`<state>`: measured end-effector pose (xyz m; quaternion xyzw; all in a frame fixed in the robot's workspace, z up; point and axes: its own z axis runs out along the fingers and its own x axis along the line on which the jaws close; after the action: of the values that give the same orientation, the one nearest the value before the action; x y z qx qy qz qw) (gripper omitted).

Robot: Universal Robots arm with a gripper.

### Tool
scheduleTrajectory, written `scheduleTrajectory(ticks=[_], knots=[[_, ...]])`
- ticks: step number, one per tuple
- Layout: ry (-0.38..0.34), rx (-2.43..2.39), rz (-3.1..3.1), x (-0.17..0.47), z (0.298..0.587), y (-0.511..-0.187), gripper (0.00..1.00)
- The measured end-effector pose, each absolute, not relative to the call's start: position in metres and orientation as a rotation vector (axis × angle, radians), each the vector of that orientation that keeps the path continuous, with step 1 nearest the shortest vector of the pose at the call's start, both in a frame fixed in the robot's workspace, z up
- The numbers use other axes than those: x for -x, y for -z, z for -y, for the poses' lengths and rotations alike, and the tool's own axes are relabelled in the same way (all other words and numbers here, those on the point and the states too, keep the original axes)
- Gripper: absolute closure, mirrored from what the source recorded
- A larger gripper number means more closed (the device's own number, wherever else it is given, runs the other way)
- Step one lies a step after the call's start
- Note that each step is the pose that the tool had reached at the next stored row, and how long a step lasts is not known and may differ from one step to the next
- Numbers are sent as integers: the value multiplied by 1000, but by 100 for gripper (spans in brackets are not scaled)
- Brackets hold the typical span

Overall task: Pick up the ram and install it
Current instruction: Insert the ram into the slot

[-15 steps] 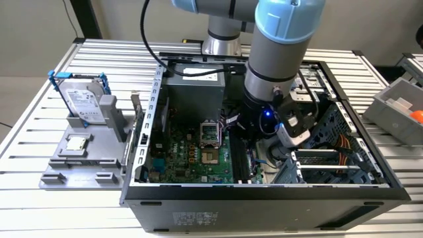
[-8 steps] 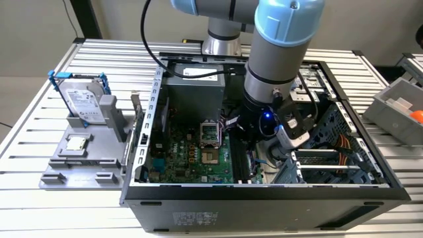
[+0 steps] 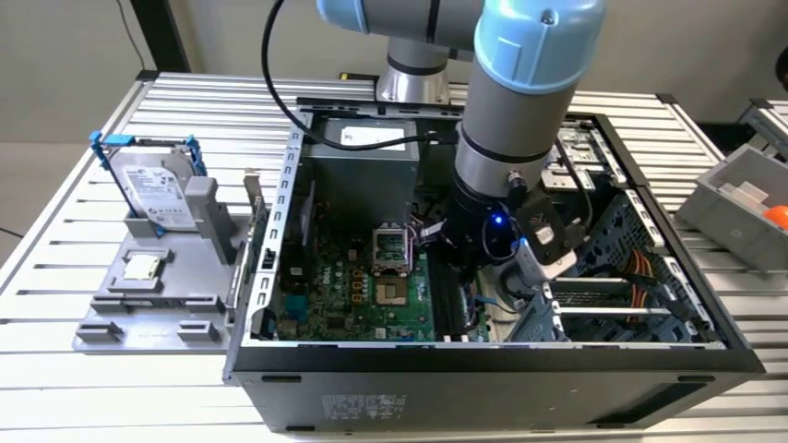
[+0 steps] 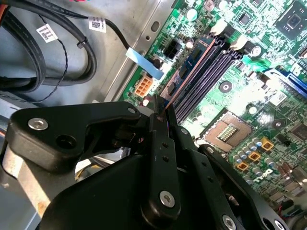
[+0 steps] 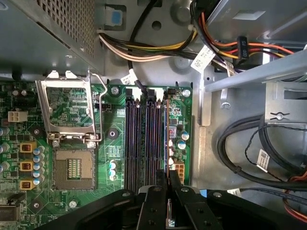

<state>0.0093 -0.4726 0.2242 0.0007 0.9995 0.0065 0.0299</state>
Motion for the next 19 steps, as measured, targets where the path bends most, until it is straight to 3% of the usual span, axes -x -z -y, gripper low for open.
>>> scheduleTrajectory(ticks=[19], knots=[[-17, -2, -3084, -7, 473, -218, 100]])
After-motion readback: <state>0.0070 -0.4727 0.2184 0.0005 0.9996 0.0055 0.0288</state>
